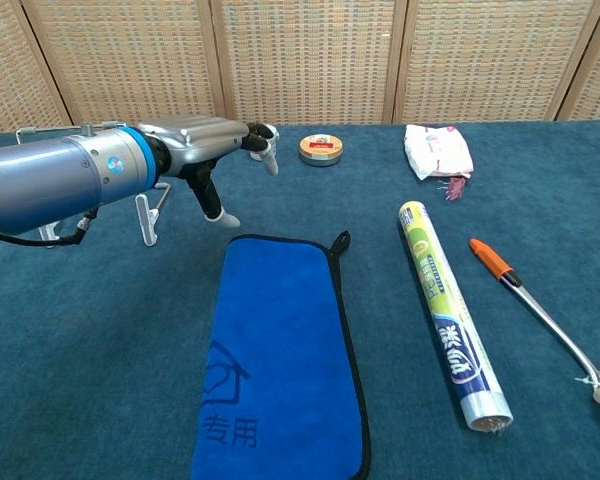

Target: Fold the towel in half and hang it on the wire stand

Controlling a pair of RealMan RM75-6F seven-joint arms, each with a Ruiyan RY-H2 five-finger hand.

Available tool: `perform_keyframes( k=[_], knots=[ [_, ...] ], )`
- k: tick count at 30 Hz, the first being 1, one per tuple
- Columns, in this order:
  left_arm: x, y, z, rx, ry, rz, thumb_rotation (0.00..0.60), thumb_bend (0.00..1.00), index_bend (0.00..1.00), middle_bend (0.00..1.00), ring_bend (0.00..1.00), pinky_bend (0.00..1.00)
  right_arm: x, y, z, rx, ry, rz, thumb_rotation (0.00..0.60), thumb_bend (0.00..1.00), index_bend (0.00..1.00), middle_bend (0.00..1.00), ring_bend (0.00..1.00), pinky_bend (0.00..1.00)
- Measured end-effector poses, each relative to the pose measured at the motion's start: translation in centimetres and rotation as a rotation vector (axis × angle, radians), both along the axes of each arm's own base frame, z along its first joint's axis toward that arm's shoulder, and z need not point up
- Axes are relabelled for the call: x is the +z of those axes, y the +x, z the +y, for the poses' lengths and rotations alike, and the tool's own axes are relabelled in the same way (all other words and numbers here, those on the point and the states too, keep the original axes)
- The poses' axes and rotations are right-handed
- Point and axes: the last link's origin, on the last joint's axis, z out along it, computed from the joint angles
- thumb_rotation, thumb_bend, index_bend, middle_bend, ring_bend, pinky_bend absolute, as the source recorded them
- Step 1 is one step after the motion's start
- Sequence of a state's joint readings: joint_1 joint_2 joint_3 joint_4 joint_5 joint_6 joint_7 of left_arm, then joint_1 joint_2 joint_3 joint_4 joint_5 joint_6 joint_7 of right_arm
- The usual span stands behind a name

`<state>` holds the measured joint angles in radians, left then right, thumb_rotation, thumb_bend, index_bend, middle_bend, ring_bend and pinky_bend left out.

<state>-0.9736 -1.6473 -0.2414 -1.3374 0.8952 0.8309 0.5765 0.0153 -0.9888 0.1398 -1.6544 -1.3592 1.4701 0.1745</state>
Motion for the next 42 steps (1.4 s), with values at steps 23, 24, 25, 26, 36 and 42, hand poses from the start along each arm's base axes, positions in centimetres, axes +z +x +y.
perform_keyframes(
  k=[23,24,25,26,36,42],
  knots=[
    [-3.1,-0.2,0.4,0.183,-0.057,0.049,0.600,0.24,0.32,0.00,0.00,0.00,0.1,-0.3,-0.3,-0.013,-0.001,-0.004,0.600,0.00,0.00,0.00,0.00,0.00],
    [-3.2,-0.3,0.4,0.184,-0.058,0.048,0.600,0.24,0.32,0.00,0.00,0.00,0.1,-0.3,-0.3,-0.013,-0.001,-0.004,0.600,0.00,0.00,0.00,0.00,0.00],
    [-3.4,-0.4,0.4,0.185,-0.061,0.046,0.600,0.24,0.32,0.00,0.00,0.00,0.1,-0.3,-0.3,-0.013,-0.001,-0.004,0.600,0.00,0.00,0.00,0.00,0.00],
    [-3.6,-0.5,0.4,0.185,-0.065,0.047,0.600,0.24,0.33,0.00,0.00,0.00,0.1,-0.3,-0.3,-0.013,-0.001,-0.004,0.600,0.00,0.00,0.00,0.00,0.00],
    [-4.5,-0.8,0.3,0.194,-0.079,0.061,0.600,0.26,0.34,0.00,0.00,0.00,0.0,-0.3,-0.3,-0.015,0.004,-0.003,0.600,0.00,0.00,0.00,0.00,0.00],
    [-4.8,-0.9,0.2,0.209,-0.089,0.058,0.600,0.30,0.34,0.00,0.00,0.00,0.0,-0.3,-0.3,-0.016,0.004,-0.004,0.600,0.00,0.00,0.00,0.00,0.00]
  ],
)
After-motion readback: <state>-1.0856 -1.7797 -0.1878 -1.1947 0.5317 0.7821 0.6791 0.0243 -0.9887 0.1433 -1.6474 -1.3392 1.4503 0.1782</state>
